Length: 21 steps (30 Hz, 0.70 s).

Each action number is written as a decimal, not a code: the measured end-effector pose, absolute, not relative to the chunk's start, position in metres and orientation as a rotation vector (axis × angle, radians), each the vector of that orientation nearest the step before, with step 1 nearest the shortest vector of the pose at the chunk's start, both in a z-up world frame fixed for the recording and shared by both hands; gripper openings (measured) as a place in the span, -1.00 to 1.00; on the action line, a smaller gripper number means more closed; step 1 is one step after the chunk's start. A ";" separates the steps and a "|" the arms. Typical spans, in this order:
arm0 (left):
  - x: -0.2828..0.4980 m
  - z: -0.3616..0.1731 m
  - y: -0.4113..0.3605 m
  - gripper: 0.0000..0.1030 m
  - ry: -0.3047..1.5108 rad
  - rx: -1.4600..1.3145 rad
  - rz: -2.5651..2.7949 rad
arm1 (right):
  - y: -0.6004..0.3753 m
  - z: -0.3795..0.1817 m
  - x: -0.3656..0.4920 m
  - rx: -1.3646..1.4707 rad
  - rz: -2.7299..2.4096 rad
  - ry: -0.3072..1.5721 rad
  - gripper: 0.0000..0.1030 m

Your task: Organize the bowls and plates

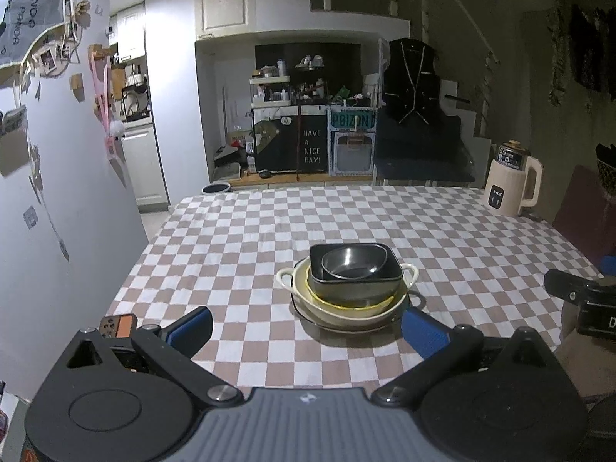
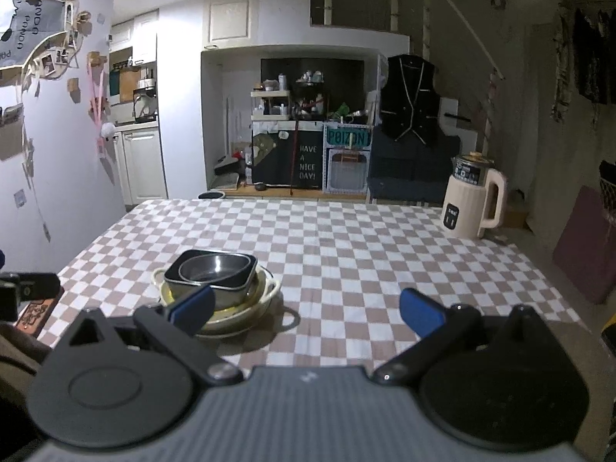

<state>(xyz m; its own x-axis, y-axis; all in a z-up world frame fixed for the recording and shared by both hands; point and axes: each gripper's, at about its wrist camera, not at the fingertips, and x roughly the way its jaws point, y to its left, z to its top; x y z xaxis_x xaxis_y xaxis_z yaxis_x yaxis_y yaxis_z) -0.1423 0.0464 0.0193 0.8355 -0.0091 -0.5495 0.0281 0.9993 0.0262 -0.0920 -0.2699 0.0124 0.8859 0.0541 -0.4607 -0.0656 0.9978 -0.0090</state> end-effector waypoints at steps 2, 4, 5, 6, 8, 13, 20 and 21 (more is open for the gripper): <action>-0.142 0.017 0.048 1.00 0.589 0.022 -0.019 | -0.270 0.012 -0.093 -0.030 0.059 0.478 0.99; -0.141 0.016 0.049 1.00 0.597 0.016 -0.015 | -0.270 0.012 -0.095 -0.035 0.061 0.479 0.99; -0.141 0.015 0.050 1.00 0.600 0.011 -0.014 | -0.269 0.012 -0.096 -0.037 0.061 0.480 0.99; -0.141 0.015 0.050 1.00 0.601 0.008 -0.014 | -0.270 0.012 -0.096 -0.038 0.061 0.481 0.99; -0.141 0.015 0.050 1.00 0.600 0.008 -0.013 | -0.270 0.012 -0.096 -0.035 0.058 0.482 0.99; -0.142 0.015 0.051 1.00 0.597 0.010 -0.009 | -0.271 0.013 -0.096 -0.034 0.052 0.483 0.99; -0.142 0.015 0.051 1.00 0.598 0.008 -0.010 | -0.271 0.012 -0.096 -0.034 0.053 0.483 0.99; -0.142 0.016 0.050 1.00 0.599 0.007 -0.010 | -0.271 0.012 -0.096 -0.034 0.053 0.483 0.99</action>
